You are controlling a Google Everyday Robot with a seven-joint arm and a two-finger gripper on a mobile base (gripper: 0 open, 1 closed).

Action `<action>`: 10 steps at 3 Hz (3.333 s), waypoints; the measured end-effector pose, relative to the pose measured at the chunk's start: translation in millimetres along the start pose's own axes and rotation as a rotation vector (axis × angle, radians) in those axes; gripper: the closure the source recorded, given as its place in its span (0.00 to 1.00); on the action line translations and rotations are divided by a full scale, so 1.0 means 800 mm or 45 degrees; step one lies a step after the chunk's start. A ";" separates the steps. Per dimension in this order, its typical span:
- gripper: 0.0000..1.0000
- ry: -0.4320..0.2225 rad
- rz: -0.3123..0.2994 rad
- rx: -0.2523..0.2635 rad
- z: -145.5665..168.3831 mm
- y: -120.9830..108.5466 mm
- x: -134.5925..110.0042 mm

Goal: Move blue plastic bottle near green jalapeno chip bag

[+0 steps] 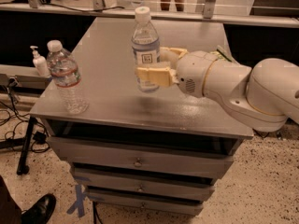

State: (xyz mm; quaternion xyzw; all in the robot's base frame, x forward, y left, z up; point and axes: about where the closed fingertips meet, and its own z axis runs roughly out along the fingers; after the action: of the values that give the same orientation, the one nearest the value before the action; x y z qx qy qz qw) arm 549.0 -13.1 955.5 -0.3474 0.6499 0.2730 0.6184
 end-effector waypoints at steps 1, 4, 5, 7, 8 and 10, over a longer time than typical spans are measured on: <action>1.00 0.007 -0.042 0.074 -0.009 -0.039 -0.002; 1.00 -0.090 -0.012 0.291 0.024 -0.243 0.009; 1.00 -0.069 -0.012 0.317 0.047 -0.291 0.005; 1.00 -0.019 0.081 0.417 0.038 -0.353 0.035; 1.00 -0.069 0.161 0.446 0.037 -0.363 0.045; 0.83 -0.081 0.266 0.474 0.037 -0.364 0.058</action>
Offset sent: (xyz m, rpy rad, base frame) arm 0.1230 -0.0973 0.0029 -0.0308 -0.1020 -0.1911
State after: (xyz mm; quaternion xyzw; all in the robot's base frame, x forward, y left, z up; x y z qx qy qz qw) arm 797.2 -172.3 928.9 -0.1491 0.7018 0.2217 0.6603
